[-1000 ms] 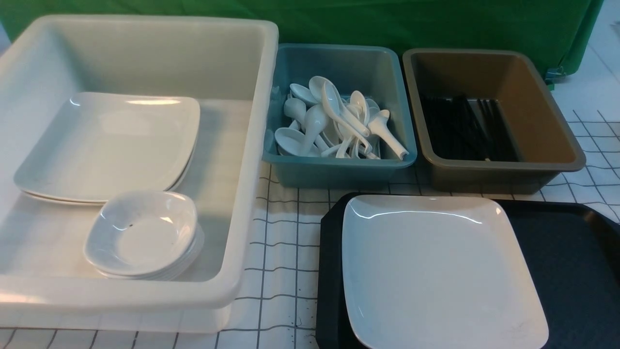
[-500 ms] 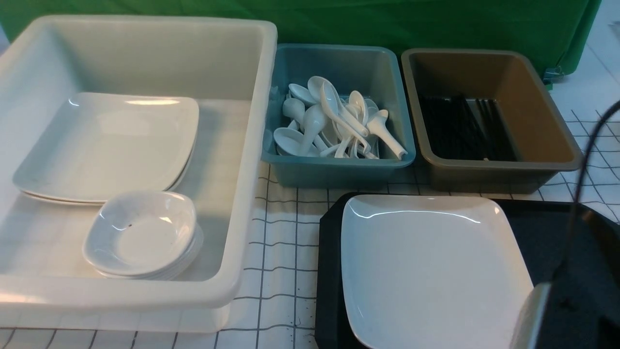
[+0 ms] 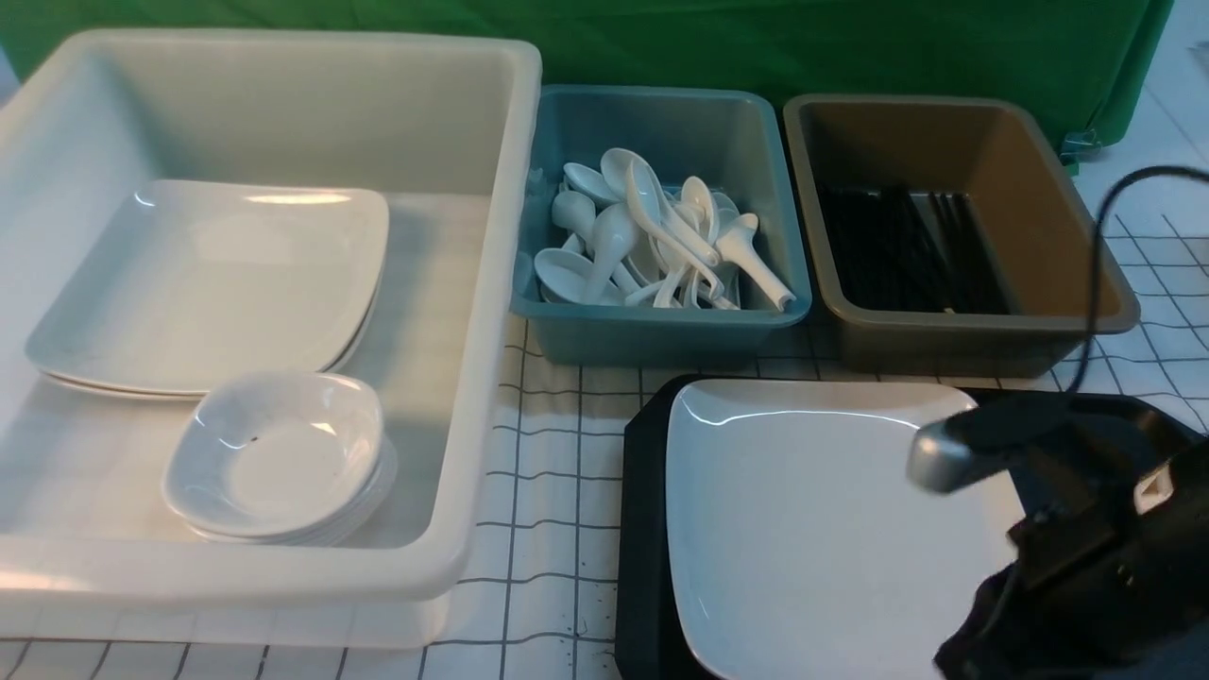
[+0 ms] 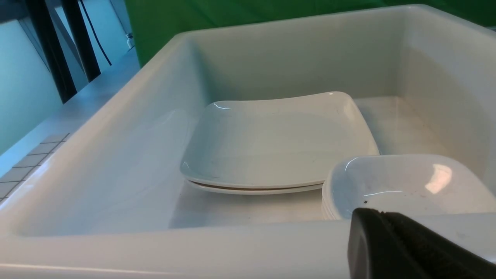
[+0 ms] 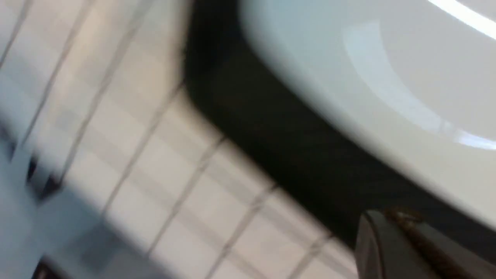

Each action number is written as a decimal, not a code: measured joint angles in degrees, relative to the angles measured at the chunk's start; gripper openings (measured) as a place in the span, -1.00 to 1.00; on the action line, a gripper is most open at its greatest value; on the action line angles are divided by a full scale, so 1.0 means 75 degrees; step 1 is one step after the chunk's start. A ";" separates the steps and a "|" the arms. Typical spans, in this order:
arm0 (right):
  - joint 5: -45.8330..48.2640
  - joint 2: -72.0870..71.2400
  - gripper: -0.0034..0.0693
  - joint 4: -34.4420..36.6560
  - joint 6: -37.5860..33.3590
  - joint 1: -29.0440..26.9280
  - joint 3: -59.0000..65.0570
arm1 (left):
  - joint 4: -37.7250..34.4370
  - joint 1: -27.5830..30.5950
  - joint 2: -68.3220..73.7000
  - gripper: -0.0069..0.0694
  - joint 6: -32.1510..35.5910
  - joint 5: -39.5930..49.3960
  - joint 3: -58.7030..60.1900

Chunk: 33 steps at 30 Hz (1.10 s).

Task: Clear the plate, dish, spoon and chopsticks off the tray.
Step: Use the right arm to grab a plate from the dinner plate

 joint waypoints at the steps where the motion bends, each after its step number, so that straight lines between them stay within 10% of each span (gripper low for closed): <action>1: 0.0082 0.0059 -0.82 -0.0006 -0.0023 -0.0339 -0.0057 | 0.0000 0.0000 0.0000 -0.76 0.0000 0.0000 0.0000; 7: 0.0630 0.0377 -0.82 0.0032 -0.0099 -0.2958 -0.0203 | 0.0000 0.0000 0.0000 -0.76 0.0000 0.0000 0.0000; 13: 0.0510 0.0817 -0.77 0.0946 -0.0613 -0.3655 -0.0196 | 0.0000 0.0000 0.0000 -0.76 -0.0009 0.0000 0.0000; 24: 0.0011 0.2410 0.46 0.1786 -0.1125 -0.3665 -0.0196 | -0.0058 0.0000 0.0000 -0.76 -0.0009 0.0000 0.0000; 33: -0.0284 0.3079 -0.10 0.1878 -0.1480 -0.3281 -0.0196 | -0.1957 0.0000 0.0000 -0.76 -0.0458 0.0000 0.0000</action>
